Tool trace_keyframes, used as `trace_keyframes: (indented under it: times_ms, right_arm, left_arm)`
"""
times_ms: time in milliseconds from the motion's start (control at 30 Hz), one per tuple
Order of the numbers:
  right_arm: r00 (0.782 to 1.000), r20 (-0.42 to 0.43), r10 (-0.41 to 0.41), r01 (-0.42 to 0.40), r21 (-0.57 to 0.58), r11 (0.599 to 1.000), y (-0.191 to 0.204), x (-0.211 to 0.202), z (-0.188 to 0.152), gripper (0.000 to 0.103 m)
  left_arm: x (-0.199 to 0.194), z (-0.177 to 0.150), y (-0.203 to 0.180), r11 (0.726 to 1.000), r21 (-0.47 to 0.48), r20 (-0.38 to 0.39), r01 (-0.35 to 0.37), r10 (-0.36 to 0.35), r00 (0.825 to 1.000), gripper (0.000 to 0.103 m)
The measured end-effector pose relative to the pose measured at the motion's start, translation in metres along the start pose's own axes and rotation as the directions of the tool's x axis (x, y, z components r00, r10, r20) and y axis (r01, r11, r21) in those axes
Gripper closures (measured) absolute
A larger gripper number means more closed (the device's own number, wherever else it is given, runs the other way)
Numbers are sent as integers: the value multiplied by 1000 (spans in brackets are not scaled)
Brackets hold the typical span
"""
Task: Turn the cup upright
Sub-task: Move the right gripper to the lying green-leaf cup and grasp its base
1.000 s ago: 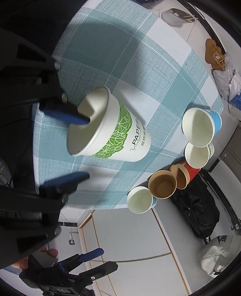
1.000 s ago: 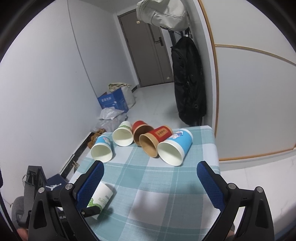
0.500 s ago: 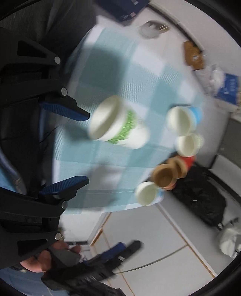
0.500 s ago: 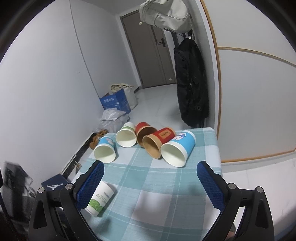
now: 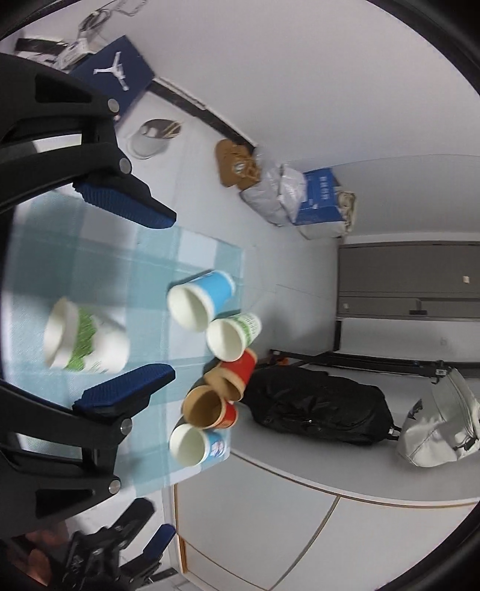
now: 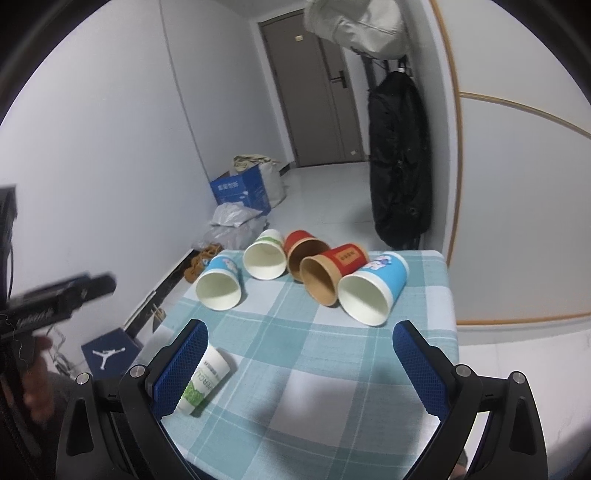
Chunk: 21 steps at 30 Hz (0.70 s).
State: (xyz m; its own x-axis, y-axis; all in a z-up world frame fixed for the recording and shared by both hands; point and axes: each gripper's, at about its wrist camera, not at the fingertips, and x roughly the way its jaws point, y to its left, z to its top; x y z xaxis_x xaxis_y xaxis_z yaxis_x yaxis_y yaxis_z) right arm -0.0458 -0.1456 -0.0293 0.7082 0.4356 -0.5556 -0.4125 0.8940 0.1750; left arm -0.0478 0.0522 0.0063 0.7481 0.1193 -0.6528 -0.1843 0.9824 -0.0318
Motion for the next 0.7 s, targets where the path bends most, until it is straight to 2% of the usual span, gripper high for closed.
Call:
trace_keyframes:
  times_ms: [133, 233, 400, 700]
  right_arm:
    - [1000, -5, 17, -17, -24, 1000, 10, 2, -3, 2]
    - [1000, 6, -21, 21, -45, 999, 21, 3, -7, 2]
    - [1000, 19, 9, -8, -63, 998, 43, -1, -14, 2]
    - [998, -59, 33, -36, -48, 998, 69, 7, -28, 2]
  left_arm:
    - [5, -3, 10, 1000, -29, 10, 0, 0, 1000, 31]
    - [2, -3, 11, 999, -38, 29, 5, -4, 1000, 31]
    - [-5, 2, 17, 998, -65, 66, 27, -23, 998, 31]
    - [-2, 4, 28, 993, -100, 41, 68, -64, 997, 31]
